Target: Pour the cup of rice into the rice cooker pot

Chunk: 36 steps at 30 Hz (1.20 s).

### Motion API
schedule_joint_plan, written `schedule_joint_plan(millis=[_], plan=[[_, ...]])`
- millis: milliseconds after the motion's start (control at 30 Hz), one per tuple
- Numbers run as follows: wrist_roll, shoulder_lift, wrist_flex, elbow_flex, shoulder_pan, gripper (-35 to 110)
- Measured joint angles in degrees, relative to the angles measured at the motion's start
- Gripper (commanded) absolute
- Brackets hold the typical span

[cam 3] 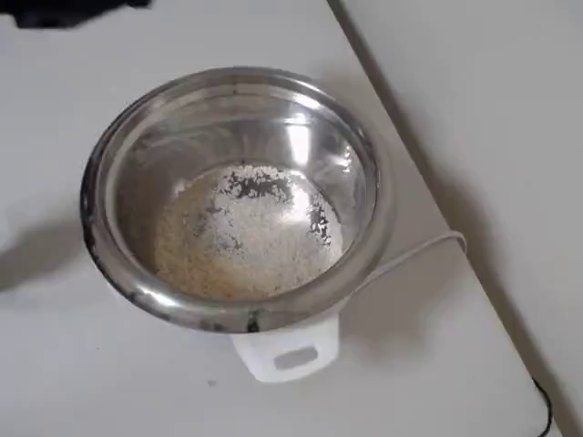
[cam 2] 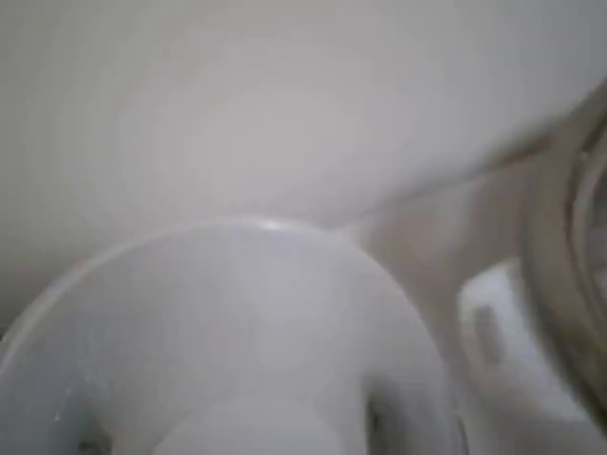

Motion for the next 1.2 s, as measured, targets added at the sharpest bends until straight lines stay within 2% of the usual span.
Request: schedule_joint_plan(millis=[133,233,500,700,833,967,1200], plan=[[-4.31,5.45,-0.18,5.89,-4.04,15],[-8.61,10.72,-4.83,15.03,-5.62,16],[-20.65,26.37,-34.98,55.11,-5.45,18],[-26.81,27.51,-55.81,78.49,-6.15,19],[-29.71,19.42,-70.40,86.75,-6.24,20],[-31.90,6.50,-85.43,88.24,-6.24,22],[-34.37,-29.44,-118.30,83.85,-6.33,28]])
